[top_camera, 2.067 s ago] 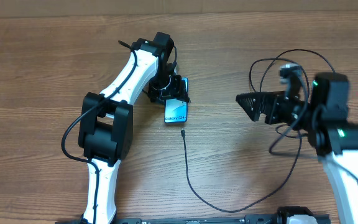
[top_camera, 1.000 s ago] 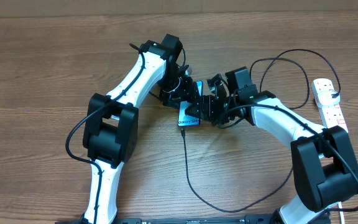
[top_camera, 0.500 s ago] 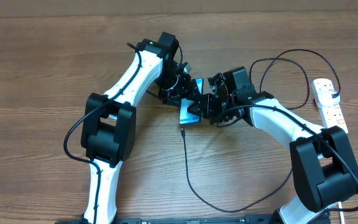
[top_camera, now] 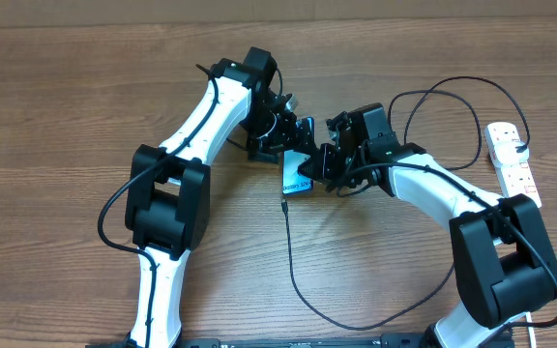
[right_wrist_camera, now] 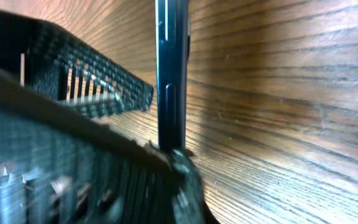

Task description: Plug charger to phone and switch on socket

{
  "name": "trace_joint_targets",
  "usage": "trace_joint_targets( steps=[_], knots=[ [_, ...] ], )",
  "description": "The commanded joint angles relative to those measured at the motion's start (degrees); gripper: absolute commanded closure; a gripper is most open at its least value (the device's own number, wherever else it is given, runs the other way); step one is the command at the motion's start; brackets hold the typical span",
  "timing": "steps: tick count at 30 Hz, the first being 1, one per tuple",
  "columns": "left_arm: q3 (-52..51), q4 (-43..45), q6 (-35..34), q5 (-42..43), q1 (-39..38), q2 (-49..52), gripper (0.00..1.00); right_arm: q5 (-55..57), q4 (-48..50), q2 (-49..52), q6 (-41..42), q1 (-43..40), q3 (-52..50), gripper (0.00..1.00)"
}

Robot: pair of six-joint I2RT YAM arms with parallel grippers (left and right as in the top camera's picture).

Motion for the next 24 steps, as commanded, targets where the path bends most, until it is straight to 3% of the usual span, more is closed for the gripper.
trace_joint_targets(
  steps=[1,6,11,16,21,24],
  knots=[
    [0.55,-1.2,1.86,3.52,-2.05,0.15,0.0,0.92,2.25,-0.35,-0.55,0.11,1.49,0.96],
    [0.55,-1.64,1.9,2.4,-0.98,0.15,0.0,-1.27,2.32,-0.35,-0.59,-0.92,1.49,0.96],
    [0.55,-1.51,3.87,5.18,0.48,0.15,0.02,-11.87,3.48,-0.35,-0.61,-3.96,1.49,0.96],
    [0.55,-0.07,9.7,18.88,2.43,0.15,0.1,-21.7,5.81,-0.35,-0.57,-7.08,1.49,0.96],
    [0.55,4.63,12.13,34.77,4.24,0.15,0.3,-28.15,8.09,-0.35,-0.02,-8.33,1.49,0.96],
    [0.55,8.85,12.11,44.09,4.66,0.15,0.37,-28.92,10.43,-0.35,2.29,-8.31,1.49,0.96]
  ],
)
